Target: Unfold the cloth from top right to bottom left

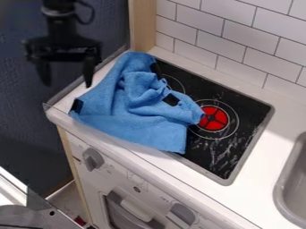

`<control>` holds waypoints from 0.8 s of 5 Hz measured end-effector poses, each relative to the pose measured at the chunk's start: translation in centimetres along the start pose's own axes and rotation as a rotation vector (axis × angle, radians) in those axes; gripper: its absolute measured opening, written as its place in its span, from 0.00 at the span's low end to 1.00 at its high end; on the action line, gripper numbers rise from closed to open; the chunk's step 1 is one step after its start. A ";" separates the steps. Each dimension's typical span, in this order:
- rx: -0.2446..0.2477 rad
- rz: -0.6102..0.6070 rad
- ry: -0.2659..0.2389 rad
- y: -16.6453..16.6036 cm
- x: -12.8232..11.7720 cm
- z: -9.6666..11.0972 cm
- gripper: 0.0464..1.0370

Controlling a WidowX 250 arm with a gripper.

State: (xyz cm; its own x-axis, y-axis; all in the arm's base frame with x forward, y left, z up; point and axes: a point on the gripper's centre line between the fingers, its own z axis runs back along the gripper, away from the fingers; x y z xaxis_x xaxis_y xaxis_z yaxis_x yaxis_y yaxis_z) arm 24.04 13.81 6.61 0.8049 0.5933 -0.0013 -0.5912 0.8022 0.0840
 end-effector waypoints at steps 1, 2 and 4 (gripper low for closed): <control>-0.008 -0.109 -0.011 -4.6 0.9 0.5 0.96; -0.030 -0.220 -0.031 -9.1 1.8 1.6 0.96; -0.099 -0.340 -0.078 -16.4 1.8 2.9 0.96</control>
State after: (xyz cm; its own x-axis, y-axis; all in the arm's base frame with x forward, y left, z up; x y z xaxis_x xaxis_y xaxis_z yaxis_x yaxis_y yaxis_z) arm 35.34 1.58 8.10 0.9556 0.2878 0.0636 -0.2881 0.9576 -0.0051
